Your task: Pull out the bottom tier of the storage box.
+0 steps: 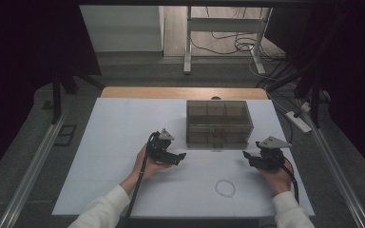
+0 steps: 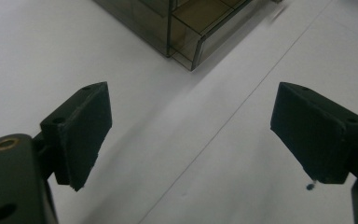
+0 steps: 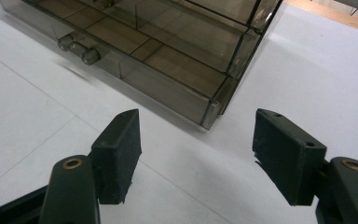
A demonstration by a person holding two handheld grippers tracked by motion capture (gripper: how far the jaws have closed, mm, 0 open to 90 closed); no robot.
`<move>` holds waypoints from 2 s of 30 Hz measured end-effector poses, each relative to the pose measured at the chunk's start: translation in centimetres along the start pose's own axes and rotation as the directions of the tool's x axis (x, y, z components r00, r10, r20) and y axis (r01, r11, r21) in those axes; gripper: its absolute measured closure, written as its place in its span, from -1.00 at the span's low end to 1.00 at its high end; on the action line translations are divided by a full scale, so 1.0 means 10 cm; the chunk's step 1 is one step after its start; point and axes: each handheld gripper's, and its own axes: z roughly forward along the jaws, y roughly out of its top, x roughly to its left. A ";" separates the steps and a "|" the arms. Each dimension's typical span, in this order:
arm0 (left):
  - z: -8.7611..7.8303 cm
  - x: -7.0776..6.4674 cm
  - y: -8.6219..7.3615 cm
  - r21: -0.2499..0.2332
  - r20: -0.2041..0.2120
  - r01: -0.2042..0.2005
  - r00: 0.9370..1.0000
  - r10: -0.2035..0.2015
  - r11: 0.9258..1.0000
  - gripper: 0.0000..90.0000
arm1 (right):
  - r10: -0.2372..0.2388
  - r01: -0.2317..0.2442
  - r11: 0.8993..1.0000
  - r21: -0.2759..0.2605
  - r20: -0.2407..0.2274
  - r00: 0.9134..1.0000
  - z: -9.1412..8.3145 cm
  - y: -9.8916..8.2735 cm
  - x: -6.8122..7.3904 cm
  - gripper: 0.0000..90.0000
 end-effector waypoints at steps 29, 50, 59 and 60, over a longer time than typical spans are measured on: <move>0.21 -0.03 0.15 -0.018 0.013 0.010 1.000 -0.010 1.000 -0.49 | -0.009 0.010 0.999 0.030 -0.017 1.000 0.16 0.03 -0.07 -0.19; 0.32 -0.04 0.16 -0.023 0.032 0.005 0.999 -0.004 1.000 0.16 | -0.034 0.035 0.997 0.062 -0.019 0.999 0.28 0.03 -0.06 0.11; 0.36 -0.04 0.17 -0.020 0.023 0.005 1.000 -0.004 1.000 0.41 | -0.037 0.038 0.997 0.072 -0.010 0.999 0.31 0.01 -0.08 0.28; 0.36 -0.04 0.17 -0.020 0.022 0.005 1.000 -0.005 1.000 0.43 | -0.036 0.037 0.997 0.072 -0.011 0.999 0.31 0.01 -0.08 0.31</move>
